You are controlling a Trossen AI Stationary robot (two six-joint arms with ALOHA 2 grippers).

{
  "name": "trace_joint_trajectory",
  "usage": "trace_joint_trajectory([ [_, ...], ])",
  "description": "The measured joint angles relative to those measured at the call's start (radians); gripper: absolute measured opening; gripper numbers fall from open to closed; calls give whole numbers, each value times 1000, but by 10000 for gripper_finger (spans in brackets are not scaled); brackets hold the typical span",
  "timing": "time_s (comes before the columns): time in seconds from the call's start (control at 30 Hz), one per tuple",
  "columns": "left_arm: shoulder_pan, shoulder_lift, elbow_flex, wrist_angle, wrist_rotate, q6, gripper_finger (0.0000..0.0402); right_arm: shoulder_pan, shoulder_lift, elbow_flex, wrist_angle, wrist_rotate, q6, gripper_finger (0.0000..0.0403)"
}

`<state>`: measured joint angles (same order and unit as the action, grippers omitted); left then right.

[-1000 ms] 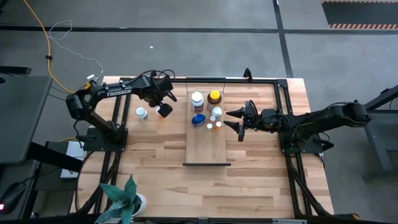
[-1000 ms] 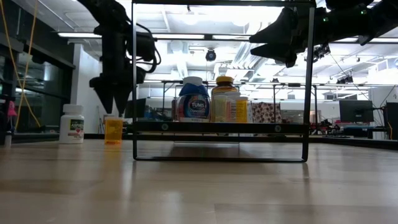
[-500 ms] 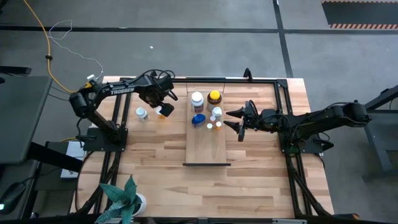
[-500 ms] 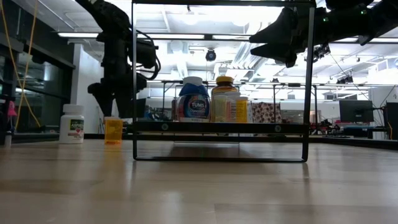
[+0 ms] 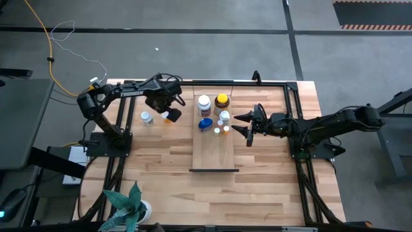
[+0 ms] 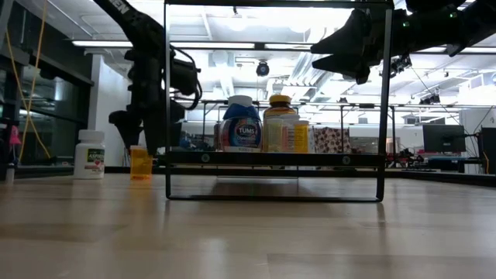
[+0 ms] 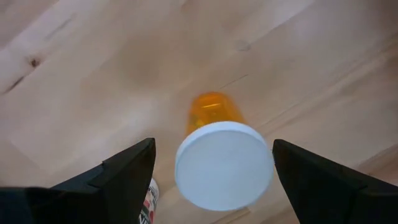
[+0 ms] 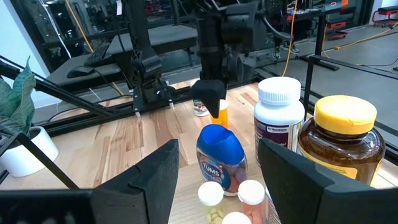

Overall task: Pick and place medicine bottles onto shelf by color
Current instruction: Put the medium orange pill bottle on the shelf

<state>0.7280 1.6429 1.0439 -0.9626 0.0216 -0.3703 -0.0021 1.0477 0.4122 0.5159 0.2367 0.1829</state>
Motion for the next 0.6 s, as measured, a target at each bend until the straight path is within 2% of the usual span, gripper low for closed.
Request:
trace_joint_trajectory([
  [0.27, -9, 61, 0, 14, 1, 3, 314, 0, 0, 0, 0, 0, 0, 211],
  [0.6, -10, 64, 0, 40, 1, 6, 314, 0, 0, 0, -1, 0, 0, 211],
])
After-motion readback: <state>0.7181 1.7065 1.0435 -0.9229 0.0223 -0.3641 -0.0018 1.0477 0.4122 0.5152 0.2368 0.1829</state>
